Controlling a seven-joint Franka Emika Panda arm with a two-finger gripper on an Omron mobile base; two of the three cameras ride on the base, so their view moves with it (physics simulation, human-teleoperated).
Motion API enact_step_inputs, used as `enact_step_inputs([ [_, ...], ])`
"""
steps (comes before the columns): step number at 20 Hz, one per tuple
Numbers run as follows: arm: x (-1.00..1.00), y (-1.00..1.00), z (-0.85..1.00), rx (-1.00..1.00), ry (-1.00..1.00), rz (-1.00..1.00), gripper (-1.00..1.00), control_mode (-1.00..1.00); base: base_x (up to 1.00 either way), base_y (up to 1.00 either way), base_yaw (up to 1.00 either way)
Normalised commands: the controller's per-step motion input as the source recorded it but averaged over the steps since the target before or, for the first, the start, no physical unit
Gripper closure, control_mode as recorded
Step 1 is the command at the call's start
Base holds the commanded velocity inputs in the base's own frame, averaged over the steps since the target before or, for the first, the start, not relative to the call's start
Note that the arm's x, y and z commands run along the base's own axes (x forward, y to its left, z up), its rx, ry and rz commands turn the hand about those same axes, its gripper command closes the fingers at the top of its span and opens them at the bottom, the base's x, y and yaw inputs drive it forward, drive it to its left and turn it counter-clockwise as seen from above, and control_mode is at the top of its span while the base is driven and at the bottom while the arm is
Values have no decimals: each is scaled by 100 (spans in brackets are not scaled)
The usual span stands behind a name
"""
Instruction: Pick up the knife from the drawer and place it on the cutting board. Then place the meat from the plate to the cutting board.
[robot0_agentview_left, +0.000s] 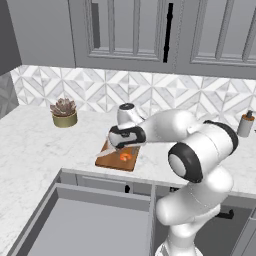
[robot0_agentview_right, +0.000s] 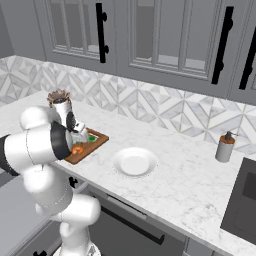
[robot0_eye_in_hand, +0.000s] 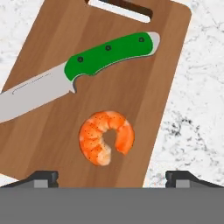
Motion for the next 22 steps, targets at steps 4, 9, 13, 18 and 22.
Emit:
enact_step_inputs([
  [4, -98, -68, 88, 5, -54, -1, -100, -100, 0, 0, 0],
  [9, -100, -95, 93, 13, -55, 0, -100, -100, 0, 0, 0],
  [13, -100, -100, 88, 25, -54, 0, -100, -100, 0, 0, 0],
  [18, -100, -100, 94, 22, -49, 0, -100, -100, 0, 0, 0],
  [22, -100, -100, 84, 20, -44, 0, -100, -100, 0, 0, 0],
])
